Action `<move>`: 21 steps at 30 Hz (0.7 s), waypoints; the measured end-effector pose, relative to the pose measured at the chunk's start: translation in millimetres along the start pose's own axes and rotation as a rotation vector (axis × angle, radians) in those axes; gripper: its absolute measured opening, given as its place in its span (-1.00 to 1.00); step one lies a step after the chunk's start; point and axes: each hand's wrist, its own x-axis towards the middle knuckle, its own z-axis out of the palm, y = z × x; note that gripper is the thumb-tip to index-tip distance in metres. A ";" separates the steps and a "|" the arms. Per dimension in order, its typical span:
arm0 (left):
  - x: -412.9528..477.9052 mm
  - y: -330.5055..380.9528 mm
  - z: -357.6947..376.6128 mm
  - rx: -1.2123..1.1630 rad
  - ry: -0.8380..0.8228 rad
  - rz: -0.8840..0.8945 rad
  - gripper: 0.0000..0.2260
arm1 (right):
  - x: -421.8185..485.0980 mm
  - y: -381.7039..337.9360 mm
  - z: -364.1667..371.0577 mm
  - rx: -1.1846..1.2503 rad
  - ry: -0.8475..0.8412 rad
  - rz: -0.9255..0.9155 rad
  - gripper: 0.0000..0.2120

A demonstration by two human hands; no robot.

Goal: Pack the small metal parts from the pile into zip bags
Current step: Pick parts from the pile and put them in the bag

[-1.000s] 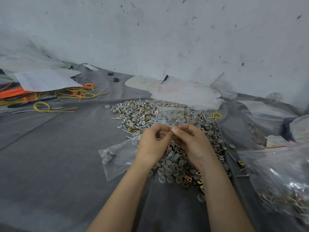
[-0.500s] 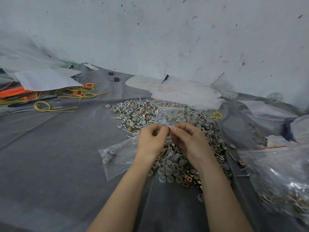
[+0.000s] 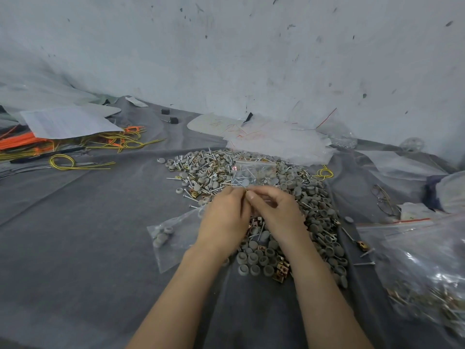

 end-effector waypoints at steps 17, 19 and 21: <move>2.3 -45.7 5.3 0.386 -0.399 -0.227 0.15 | 3.5 10.6 0.0 -0.064 0.218 0.154 -0.92; 0.8 -44.0 7.6 0.370 -0.346 -0.217 0.10 | 2.8 11.0 1.9 -0.093 0.210 0.155 -0.93; -1.0 -42.1 7.4 0.346 -0.263 -0.198 0.06 | 2.4 10.7 3.2 -0.117 0.208 0.154 -0.92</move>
